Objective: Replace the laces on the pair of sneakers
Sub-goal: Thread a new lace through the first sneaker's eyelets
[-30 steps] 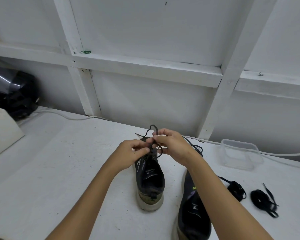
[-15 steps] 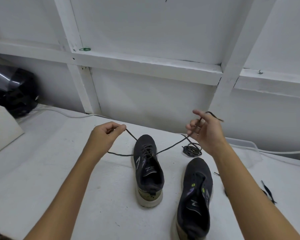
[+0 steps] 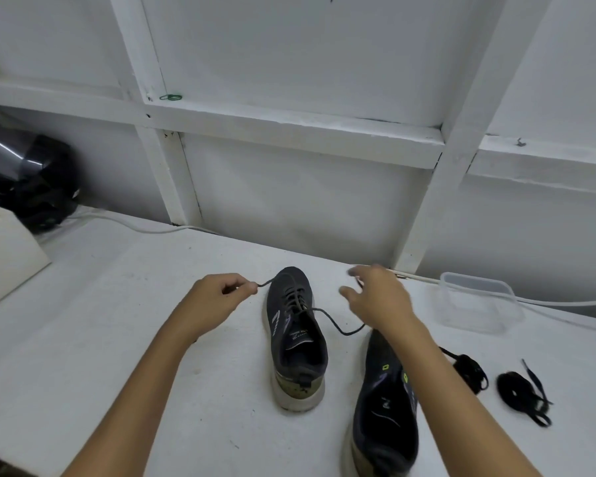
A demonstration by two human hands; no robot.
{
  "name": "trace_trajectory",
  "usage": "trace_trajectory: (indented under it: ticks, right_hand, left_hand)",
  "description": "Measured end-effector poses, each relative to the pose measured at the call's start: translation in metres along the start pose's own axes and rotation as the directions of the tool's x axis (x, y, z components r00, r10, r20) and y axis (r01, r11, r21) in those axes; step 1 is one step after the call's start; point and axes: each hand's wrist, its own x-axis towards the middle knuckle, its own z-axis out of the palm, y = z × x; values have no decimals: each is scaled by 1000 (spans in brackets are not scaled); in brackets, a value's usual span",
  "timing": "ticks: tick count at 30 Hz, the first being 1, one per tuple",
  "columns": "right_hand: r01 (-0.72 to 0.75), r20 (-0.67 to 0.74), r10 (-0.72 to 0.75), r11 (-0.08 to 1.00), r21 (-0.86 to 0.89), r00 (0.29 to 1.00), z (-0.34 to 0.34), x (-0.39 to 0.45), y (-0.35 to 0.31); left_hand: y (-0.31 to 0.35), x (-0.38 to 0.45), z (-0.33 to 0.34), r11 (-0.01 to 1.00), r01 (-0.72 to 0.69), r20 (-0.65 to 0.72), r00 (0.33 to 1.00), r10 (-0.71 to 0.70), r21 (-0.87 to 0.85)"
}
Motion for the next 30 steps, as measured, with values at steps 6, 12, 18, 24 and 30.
trace_trajectory:
  ticks: [6,12,18,24,30]
  right_hand:
    - [417,87,-449,874,250,889,8,-4,-50]
    - [317,26,-320,945,82,947,16,10,-55]
    - [213,-29,-211,974,73,977,9,22,-27]
    - [517,170,-544,837,179,822,16,5,-60]
    - [350,18,-351,936,50,936,15,19,-49]
  left_hand:
    - [13,-5,7,993,-107,88,990,111,-52]
    - [7,-9,0,997,-73,112,991,76,-34]
    - [-17,-13,-6,1000,-15,144,989,19,-24]
    - [4,-7,12,992,-104,170,979,114,-67]
    - [-8,-14,11,996,-24,288,957,48,-85]
